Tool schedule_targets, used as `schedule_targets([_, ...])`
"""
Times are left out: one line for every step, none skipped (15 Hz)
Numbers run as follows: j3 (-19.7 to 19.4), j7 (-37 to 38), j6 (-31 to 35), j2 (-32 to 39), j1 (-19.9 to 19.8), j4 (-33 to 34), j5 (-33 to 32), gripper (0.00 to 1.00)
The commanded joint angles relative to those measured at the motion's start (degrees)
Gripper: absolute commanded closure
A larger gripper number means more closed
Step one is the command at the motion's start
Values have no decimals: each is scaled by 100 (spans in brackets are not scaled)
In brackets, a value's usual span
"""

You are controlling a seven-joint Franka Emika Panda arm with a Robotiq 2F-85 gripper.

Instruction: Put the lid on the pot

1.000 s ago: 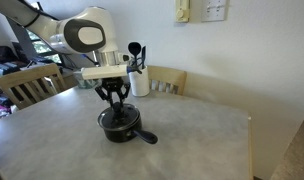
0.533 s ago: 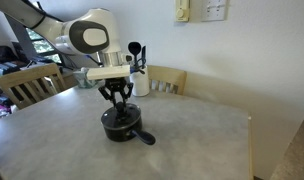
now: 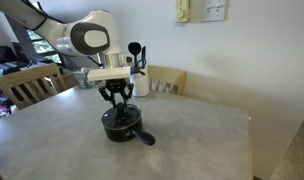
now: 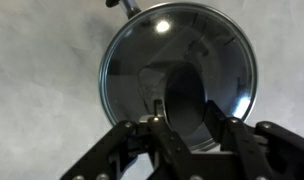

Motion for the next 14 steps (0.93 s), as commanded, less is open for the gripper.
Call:
schedule_targets([28, -2, 84, -240, -43, -242, -96, 22])
schedule_targets([25, -7, 94, -327, -40, -291, -110, 16])
schedule_targets([11, 11, 97, -460, -29, -350, -137, 7])
schedule_targets([-2, 27, 121, -550, -18, -389, -163, 2])
schedule_targets([-18, 32, 91, -687, -3, -444, -208, 0])
schedule_targets([-22, 0, 90, -801, -1, -496, -246, 0])
schedule_targets([-34, -1, 69, -933, 7, -546, -302, 0])
schedule_targets([-45, -6, 84, -1045, 12, -596, -357, 0])
schedule_targets([-59, 31, 93, -1126, 15, -623, -387, 0])
schedule_targets([-80, 97, 116, -1196, 26, -650, -420, 0])
schedule_targets([-78, 105, 64, -1250, 19, -671, -374, 0])
schedule_targets([-42, 33, -2, -1021, 17, -406, -273, 0])
schedule_targets([-52, 40, -5, -1090, 20, -444, -272, 0])
schedule_targets([-59, 42, -5, -1129, 21, -474, -272, 0])
